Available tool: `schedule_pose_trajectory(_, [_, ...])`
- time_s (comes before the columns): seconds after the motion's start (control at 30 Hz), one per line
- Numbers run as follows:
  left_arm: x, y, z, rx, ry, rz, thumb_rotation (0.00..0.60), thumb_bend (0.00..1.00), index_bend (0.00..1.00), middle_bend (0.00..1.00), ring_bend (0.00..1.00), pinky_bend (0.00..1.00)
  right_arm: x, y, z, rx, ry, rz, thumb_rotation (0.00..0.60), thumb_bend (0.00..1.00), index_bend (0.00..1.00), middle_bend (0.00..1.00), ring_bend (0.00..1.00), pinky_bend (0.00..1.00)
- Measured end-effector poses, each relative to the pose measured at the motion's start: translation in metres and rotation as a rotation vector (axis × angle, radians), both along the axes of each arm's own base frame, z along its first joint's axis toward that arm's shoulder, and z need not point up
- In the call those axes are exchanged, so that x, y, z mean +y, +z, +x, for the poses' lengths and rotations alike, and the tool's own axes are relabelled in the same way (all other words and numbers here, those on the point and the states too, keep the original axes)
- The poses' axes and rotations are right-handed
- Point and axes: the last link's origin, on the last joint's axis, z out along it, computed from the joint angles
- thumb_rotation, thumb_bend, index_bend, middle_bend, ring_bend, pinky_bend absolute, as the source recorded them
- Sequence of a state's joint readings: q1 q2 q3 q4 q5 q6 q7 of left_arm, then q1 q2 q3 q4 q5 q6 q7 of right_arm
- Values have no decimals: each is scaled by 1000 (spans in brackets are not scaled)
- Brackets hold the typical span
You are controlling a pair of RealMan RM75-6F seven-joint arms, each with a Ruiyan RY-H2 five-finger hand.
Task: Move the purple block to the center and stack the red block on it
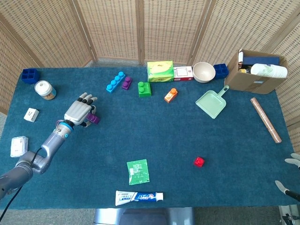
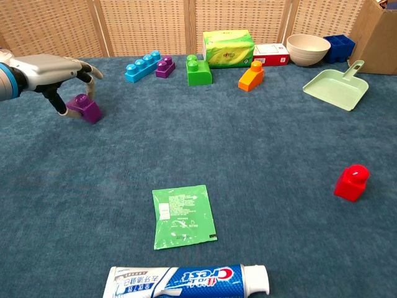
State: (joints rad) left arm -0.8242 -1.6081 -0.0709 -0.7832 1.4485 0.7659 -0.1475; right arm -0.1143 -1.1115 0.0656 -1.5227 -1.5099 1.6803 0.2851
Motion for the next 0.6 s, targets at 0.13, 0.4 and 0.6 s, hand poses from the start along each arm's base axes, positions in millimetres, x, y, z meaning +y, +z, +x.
schedule_pose_trajectory(0.13, [-2, 3, 3, -16, -6, -8, 600, 342, 594, 153, 26, 0, 0, 0, 0, -1, 1, 2, 600, 100, 338, 264, 10, 53])
schedule_pose_trajectory(0.4, [-13, 11, 21, -72, -68, -50, 600, 342, 584, 161, 32, 0, -2, -2, 1, -5, 3, 8, 600, 100, 339, 264, 7, 54])
schedule_pose_trajectory(0.6, [-28, 14, 46, -132, -146, -121, 600, 341, 583, 174, 41, 0, -3, -4, 2, -10, 5, 10, 600, 99, 339, 264, 6, 55])
